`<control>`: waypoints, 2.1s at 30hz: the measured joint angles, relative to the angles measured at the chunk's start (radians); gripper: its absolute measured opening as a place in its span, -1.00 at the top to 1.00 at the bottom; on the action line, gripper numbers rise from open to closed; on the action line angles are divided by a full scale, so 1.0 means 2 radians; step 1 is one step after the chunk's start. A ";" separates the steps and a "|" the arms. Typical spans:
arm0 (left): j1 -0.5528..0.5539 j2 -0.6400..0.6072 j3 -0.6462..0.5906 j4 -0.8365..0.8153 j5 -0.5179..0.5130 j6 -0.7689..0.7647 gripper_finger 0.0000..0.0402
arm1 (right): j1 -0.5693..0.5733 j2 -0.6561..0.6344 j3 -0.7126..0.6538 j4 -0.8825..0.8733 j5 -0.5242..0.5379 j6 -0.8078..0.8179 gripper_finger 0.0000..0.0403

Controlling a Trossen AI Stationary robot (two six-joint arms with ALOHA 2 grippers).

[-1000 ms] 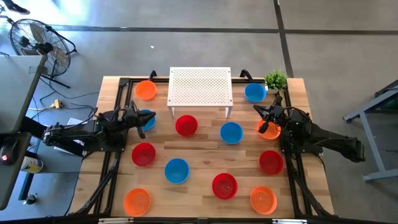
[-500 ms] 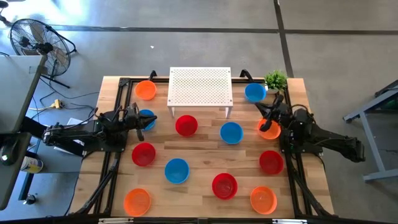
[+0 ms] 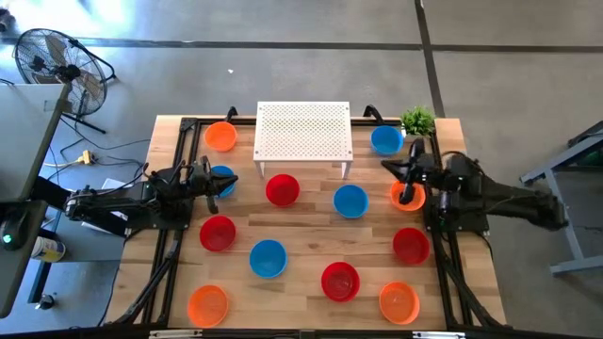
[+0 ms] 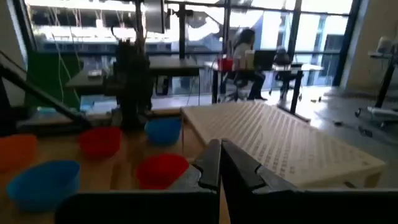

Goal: Pick & Place Mini bowls
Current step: Put the blue bowl on the shelf

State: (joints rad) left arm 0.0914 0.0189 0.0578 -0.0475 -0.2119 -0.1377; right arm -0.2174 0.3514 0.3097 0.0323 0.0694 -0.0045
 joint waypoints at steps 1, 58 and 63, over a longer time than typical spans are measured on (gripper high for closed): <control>0.000 0.000 0.000 0.000 0.000 -0.005 0.95 | 0.014 0.026 0.011 -0.013 0.016 -0.001 1.00; 0.000 0.000 0.000 -0.004 0.011 0.041 0.95 | 0.206 0.613 0.276 -0.257 -0.005 0.079 0.98; 0.000 0.000 0.000 -0.004 0.010 0.041 0.95 | 0.223 0.606 0.330 -0.272 -0.016 0.078 0.99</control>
State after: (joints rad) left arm 0.0914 0.0193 0.0578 -0.0547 -0.1909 -0.0563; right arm 0.2291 1.5639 0.9699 -0.5112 0.0365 0.1509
